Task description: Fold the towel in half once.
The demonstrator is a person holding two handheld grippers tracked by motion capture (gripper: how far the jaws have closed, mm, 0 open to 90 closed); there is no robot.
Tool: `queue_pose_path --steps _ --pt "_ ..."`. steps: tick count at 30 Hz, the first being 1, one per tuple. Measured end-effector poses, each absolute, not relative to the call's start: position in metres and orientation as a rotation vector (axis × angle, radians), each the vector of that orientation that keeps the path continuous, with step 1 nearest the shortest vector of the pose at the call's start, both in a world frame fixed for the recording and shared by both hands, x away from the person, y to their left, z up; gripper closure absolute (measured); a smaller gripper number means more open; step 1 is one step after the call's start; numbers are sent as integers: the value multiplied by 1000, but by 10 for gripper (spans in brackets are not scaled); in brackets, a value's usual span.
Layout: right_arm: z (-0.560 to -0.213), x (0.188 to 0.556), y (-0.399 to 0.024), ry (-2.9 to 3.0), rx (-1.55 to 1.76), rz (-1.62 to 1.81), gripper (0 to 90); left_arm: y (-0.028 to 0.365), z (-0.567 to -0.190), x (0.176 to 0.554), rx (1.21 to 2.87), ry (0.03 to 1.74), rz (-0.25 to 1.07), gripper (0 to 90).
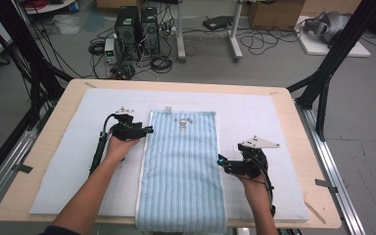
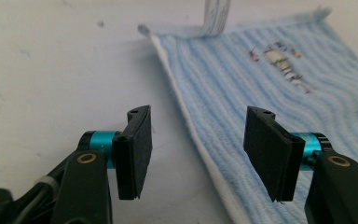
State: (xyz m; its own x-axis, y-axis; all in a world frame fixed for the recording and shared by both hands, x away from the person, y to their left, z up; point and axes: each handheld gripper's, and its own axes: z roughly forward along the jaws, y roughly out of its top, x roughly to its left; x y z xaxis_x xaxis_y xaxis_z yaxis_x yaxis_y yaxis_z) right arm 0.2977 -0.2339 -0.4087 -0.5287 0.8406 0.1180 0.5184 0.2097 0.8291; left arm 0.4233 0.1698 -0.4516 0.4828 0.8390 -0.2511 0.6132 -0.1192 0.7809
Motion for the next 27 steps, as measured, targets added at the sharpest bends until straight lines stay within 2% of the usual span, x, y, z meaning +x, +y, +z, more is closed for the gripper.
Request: queue_pose_path --steps 3,6,9,11,13,15,16,21,22,23,26,27 --pt "-410 302 -233 2145 1276 1228 119 165 -451 425 1845 1208 330 465" --pt "-411 305 -232 2145 1281 1227 119 155 -451 426 1931 1151 435 493" --pt "-411 308 -229 2146 1280 1220 119 149 -452 426 1958 1132 482 539" --pt "-412 311 -226 2151 1278 1212 119 150 -451 426 1950 1145 477 583" --pt "-412 314 -224 2155 1277 1197 119 153 -452 427 1932 1157 457 667" --pt "-412 319 -221 2158 1272 1187 119 153 -452 427 1926 1137 421 846" --pt "-412 323 -219 2164 1262 1177 119 154 -452 427 1929 1133 420 869" --pt "-416 348 -211 2143 1315 1122 119 159 -453 430 1890 1158 355 876" --pt "-418 356 -210 2150 1338 1122 142 160 -453 430 1887 1160 349 876" --pt "-418 361 -209 2155 1344 1120 238 160 -454 430 1881 1161 342 876" --pt "-418 375 -206 2154 1378 1076 409 161 -454 431 1883 1163 332 877" --pt "-418 380 -205 2148 1391 1060 421 162 -454 431 1883 1165 332 877"
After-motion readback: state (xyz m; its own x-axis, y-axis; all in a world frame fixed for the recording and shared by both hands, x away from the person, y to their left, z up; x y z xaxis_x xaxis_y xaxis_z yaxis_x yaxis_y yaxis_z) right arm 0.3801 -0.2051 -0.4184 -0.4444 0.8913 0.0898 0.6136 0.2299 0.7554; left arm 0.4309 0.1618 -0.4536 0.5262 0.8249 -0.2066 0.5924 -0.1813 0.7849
